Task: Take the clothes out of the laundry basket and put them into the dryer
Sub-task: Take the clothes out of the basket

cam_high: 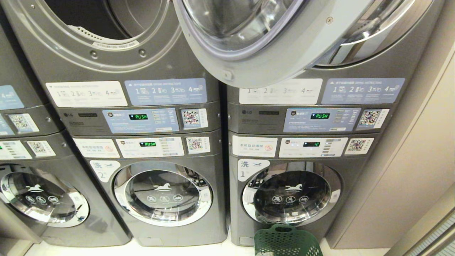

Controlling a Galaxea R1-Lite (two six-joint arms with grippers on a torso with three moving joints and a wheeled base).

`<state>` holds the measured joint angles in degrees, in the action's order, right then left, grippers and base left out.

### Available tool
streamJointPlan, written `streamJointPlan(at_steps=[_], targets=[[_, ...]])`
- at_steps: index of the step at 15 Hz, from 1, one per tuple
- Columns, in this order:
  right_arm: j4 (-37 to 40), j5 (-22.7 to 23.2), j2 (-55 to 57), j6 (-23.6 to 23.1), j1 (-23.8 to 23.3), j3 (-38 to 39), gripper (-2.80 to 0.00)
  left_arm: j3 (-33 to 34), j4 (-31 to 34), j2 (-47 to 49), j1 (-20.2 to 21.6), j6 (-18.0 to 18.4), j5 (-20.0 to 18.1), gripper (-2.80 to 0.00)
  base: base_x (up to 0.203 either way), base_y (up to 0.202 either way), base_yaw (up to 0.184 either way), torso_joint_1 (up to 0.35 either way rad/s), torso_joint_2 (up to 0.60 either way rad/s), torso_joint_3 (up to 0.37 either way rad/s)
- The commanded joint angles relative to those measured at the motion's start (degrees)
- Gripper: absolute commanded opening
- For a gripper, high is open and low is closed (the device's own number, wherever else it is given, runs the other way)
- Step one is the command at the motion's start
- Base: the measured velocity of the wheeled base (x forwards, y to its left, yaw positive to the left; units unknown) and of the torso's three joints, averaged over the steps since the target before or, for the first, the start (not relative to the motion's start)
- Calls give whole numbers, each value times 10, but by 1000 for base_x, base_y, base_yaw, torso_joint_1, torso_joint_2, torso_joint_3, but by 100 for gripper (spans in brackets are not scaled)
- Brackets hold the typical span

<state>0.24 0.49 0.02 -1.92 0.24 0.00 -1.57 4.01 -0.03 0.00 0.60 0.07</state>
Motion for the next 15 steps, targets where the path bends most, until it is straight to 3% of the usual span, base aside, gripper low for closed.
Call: streamJointPlan(at_steps=[1,15], targets=[[0,0,0,0,0,0,-280,0,0,-1,0,0,0,-280,0,0,0,-149,312,171],[0,0,0,-1,0,0,-280,0,0,-1,0,0,0,-280,0,0,0,-144,317,172]])
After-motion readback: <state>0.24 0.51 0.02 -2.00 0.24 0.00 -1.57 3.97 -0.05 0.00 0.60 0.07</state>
